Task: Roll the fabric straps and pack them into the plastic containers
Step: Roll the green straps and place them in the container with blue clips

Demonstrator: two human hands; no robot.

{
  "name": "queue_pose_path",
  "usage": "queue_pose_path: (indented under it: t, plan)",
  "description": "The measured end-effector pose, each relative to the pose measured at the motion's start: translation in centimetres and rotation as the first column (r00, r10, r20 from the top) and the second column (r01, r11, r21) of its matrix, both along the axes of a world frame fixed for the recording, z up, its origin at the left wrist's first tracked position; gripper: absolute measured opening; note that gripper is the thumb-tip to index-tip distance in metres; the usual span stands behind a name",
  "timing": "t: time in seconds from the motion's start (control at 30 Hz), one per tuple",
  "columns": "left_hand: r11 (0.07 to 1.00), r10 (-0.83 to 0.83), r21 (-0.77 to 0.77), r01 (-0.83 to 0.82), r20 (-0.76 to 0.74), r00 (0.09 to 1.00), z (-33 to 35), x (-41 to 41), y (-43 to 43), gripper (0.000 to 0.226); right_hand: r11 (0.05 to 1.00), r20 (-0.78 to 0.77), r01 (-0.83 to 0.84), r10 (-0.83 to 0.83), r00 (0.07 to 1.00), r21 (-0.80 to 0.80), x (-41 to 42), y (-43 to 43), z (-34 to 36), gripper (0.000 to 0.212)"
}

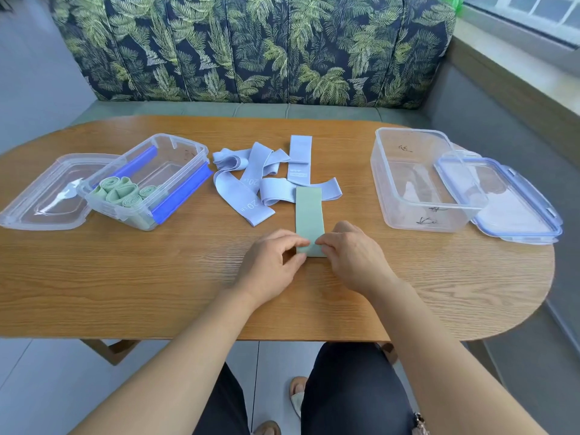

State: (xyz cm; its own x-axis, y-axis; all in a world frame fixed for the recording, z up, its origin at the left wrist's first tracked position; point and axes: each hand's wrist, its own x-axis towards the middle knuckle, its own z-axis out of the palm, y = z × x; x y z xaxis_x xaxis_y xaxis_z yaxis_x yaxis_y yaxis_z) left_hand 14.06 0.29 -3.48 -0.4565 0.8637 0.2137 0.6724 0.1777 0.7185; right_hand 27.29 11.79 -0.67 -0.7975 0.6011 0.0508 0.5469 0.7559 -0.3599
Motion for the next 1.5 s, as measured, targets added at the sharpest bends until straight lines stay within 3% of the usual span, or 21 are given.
queue_pose_path:
  t: [0.1, 0.3, 0.5, 0.67, 0.97, 1.5]
  plan:
    - [1.0, 0.018, 0.006, -0.018, -0.009, 1.0, 0.0, -0.2, 0.2, 0.02, 0.998, -0.078, 0.015, -0.02, 0.997, -0.062, -0.1, 0.2, -0.7, 0.028]
    - [0.999, 0.023, 0.026, -0.021, -0.073, 0.997, -0.4, -0.4, 0.7, 0.019, 0.915, -0.347, 0.134, -0.276, 0.897, -0.381, 0.8, -0.2, -1.7, 0.015]
    - [0.997, 0.064, 0.056, -0.059, -0.091, 0.994, -0.6, -0.2, 0.8, 0.021, 0.92, -0.337, 0.182, -0.303, 0.891, -0.346, 0.3, -0.6, -2.0, 0.019]
    - [0.998, 0.03, -0.046, -0.032, -0.052, 0.998, 0.0, 0.0, 1.1, 0.032, 0.906, -0.295, 0.21, -0.327, 0.898, -0.366, 0.0, -0.5, -1.8, 0.02]
    - [0.994, 0.055, -0.092, -0.053, 0.014, 0.998, 0.5, 1.9, -0.9, 0.028, 0.905, -0.223, 0.21, -0.305, 0.926, -0.369, 1.6, -2.4, -1.7, 0.021]
    - [0.978, 0.045, -0.201, -0.048, -0.02, 0.999, 1.8, 5.1, -4.9, 0.03, 0.908, -0.173, 0.24, -0.312, 0.934, -0.345, 4.7, -6.9, -1.1, 0.021]
